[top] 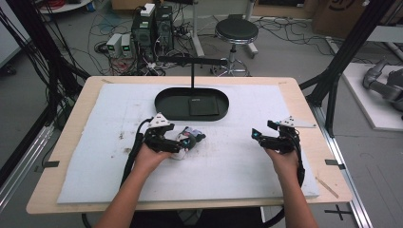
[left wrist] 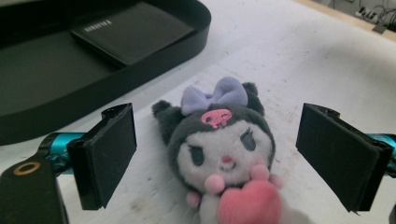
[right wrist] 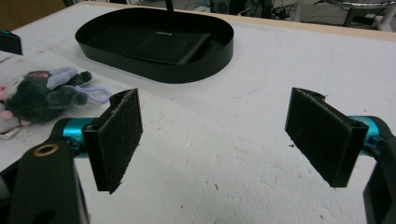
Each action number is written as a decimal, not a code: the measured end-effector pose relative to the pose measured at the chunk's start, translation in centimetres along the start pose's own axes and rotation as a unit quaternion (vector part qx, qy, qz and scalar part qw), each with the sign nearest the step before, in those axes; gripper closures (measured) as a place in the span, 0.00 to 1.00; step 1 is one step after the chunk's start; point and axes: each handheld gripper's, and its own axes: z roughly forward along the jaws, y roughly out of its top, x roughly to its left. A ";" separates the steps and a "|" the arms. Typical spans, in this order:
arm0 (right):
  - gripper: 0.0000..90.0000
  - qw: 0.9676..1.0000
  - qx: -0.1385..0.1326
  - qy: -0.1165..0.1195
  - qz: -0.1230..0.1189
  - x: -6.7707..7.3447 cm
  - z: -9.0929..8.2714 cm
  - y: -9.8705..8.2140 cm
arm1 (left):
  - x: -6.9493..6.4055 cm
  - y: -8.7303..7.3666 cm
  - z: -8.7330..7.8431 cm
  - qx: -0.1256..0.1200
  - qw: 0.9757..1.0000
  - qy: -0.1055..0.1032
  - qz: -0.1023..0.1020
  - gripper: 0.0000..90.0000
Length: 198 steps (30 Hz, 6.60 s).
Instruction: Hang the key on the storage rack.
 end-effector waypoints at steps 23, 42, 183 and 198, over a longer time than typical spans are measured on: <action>0.22 1.000 0.009 -0.005 0.007 -0.5 0.4 -0.4 | -0.7 -0.4 2.7 0.084 0.996 0.014 0.025 0.37; 0.22 1.000 0.015 -0.001 0.013 -0.8 0.8 -0.4 | 3.2 9.7 -5.1 0.045 0.998 0.021 0.034 0.37; 0.21 0.999 0.023 -0.005 0.025 -0.9 0.5 -0.6 | 7.4 6.4 -7.8 0.032 0.999 0.031 0.019 0.22; 0.21 0.999 0.032 -0.002 0.020 -0.7 0.8 -0.7 | 3.9 0.8 -7.8 0.008 0.999 0.029 0.019 0.21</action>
